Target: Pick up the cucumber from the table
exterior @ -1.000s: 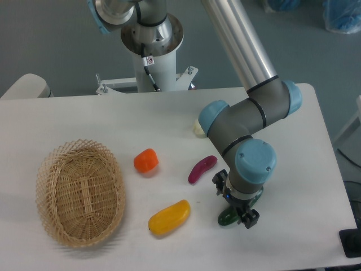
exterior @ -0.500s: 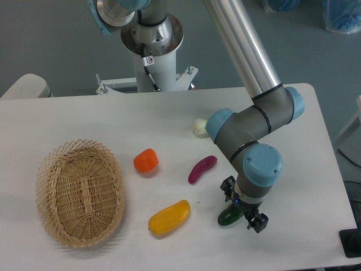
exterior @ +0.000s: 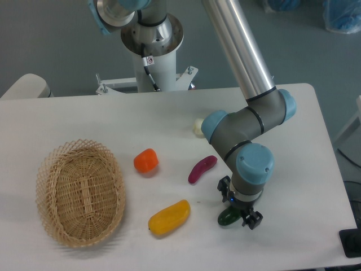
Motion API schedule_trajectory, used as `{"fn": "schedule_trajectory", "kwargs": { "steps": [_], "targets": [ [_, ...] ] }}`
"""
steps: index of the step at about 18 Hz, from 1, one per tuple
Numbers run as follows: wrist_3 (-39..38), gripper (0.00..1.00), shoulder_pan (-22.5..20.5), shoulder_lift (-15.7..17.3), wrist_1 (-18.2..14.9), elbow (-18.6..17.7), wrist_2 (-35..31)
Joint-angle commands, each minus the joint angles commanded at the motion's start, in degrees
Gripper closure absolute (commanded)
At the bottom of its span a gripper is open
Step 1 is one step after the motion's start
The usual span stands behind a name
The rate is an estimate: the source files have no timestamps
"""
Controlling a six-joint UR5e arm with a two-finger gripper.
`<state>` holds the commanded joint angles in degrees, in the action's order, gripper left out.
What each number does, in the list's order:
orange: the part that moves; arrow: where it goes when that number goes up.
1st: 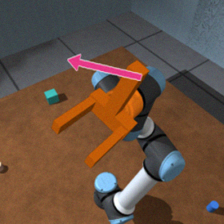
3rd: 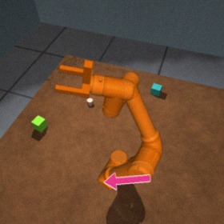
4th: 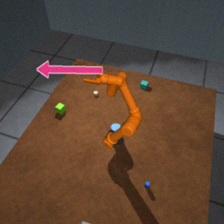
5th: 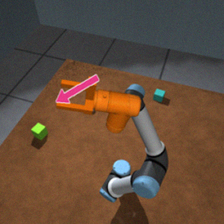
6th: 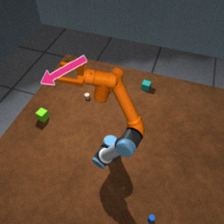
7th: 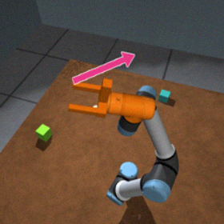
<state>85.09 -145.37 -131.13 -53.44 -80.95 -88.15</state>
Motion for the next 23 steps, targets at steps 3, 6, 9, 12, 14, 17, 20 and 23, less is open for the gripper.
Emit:
{"fn": "schedule_trajectory", "kwargs": {
  "steps": [3,6,9,12,14,17,20,23],
  "targets": [
    [-0.45,0.91,0.09,-0.18,-0.44,1.14,-0.35],
    [0.08,0.91,-0.09,-0.26,-1.14,3.07,-0.44],
    [0.43,0.90,-0.09,-0.18,-5.00,5.09,-0.35],
    [0.52,0.90,-0.17,-0.44,-9.48,8.34,-0.44],
    [0.78,0.90,-0.44,-0.61,-11.68,10.45,-0.44],
    [1.05,0.90,-1.23,-0.97,-15.55,13.70,-0.35],
    [1.05,0.91,-1.23,-1.84,-18.01,16.78,-0.44],
    [1.13,0.91,-1.23,-2.63,-20.74,19.59,-0.96]
  ]
}}
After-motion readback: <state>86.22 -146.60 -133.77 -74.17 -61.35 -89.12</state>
